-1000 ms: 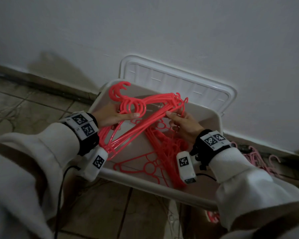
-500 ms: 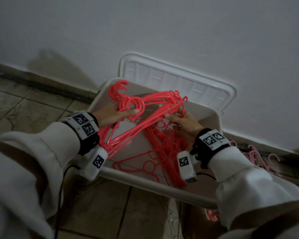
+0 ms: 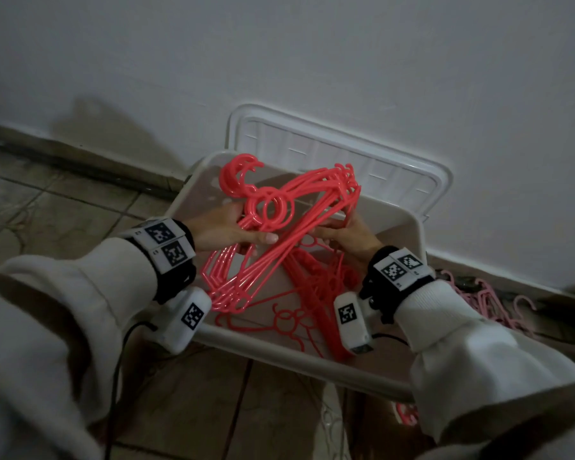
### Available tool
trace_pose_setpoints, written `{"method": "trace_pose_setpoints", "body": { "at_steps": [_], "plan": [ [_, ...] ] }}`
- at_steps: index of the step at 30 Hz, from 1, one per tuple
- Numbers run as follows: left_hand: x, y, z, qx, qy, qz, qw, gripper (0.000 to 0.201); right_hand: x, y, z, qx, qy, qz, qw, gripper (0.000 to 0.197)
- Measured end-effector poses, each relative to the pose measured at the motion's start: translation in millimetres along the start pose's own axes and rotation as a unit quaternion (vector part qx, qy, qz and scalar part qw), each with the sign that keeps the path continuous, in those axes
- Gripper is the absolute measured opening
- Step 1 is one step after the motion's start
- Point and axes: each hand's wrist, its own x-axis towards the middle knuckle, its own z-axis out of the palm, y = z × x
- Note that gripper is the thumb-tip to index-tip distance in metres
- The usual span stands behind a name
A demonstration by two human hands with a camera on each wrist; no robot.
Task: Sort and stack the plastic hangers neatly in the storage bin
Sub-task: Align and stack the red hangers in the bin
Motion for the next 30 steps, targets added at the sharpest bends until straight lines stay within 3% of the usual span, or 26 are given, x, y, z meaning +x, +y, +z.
{"method": "trace_pose_setpoints", "body": {
  "at_steps": [4,7,12,16,18,21,24,27,30],
  "plan": [
    [3,2,3,-0.007,0.013,0.002,1.000,0.039,0,2,0,-0.035,-0.014,-0.024,0.999,0.077],
    [5,1,5,-0.007,0.017,-0.008,1.000,0.041,1,6,4,-0.044,-0.007,-0.046,0.998,0.073],
    [7,-4,6,-0.044,0.046,-0.010,0.998,0.036,3,-4,8,-0.079,0.054,0.019,0.995,0.055],
    [11,-6,9,-0.055,0.057,-0.014,0.997,0.033,-3,-11,11,-0.109,0.048,0.068,0.991,0.017],
    [13,-8,10,-0.061,0.065,-0.016,0.996,0.031,-5,-14,12,-0.124,0.044,0.072,0.989,0.009],
    [15,-9,12,-0.049,0.084,-0.020,0.995,0.024,-4,-14,12,-0.144,0.047,0.071,0.986,0.010],
    [18,-9,10,-0.018,0.113,-0.003,0.993,0.029,-3,-12,11,-0.133,0.051,0.071,0.987,0.016],
    [18,-7,4,-0.006,0.138,0.010,0.990,0.018,-2,-11,10,-0.104,0.052,0.080,0.990,0.017],
    [15,-10,-5,-0.010,0.192,0.030,0.981,0.024,5,-4,2,-0.121,0.077,0.056,0.988,0.034]
  ]
}}
